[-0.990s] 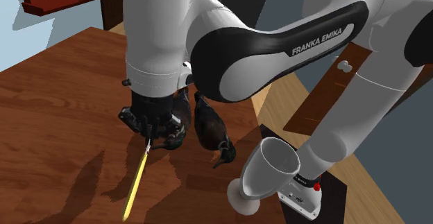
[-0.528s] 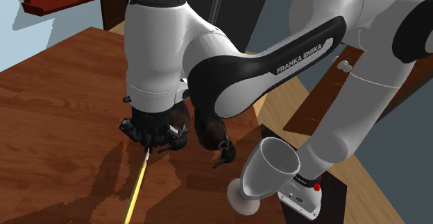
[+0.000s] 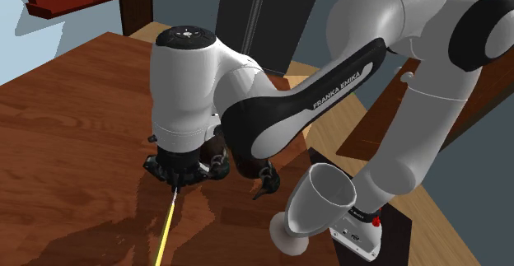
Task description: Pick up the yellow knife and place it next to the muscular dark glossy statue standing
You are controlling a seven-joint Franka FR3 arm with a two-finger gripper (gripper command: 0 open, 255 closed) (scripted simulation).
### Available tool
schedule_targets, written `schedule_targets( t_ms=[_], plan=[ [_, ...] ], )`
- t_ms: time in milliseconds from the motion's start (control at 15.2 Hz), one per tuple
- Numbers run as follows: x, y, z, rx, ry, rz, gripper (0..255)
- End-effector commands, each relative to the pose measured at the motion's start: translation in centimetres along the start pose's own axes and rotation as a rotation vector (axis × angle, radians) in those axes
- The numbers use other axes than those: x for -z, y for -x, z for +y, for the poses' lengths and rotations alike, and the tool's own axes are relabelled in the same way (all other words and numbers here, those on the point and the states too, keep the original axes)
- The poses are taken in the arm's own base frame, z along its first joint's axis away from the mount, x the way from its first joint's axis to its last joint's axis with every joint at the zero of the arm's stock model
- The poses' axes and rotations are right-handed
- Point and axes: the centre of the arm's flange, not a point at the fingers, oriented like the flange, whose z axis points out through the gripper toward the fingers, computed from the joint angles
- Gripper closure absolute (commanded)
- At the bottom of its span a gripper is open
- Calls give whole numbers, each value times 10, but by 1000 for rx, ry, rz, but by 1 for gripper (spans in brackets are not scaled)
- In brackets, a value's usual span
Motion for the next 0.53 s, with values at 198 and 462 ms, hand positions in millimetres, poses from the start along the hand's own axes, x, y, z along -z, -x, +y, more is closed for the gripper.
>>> schedule_targets(
  t_ms=[198,462],
  plan=[
    [-16,0,0,-1,2,1,255],
    [-16,0,0,-1,2,1,255]
  ],
)
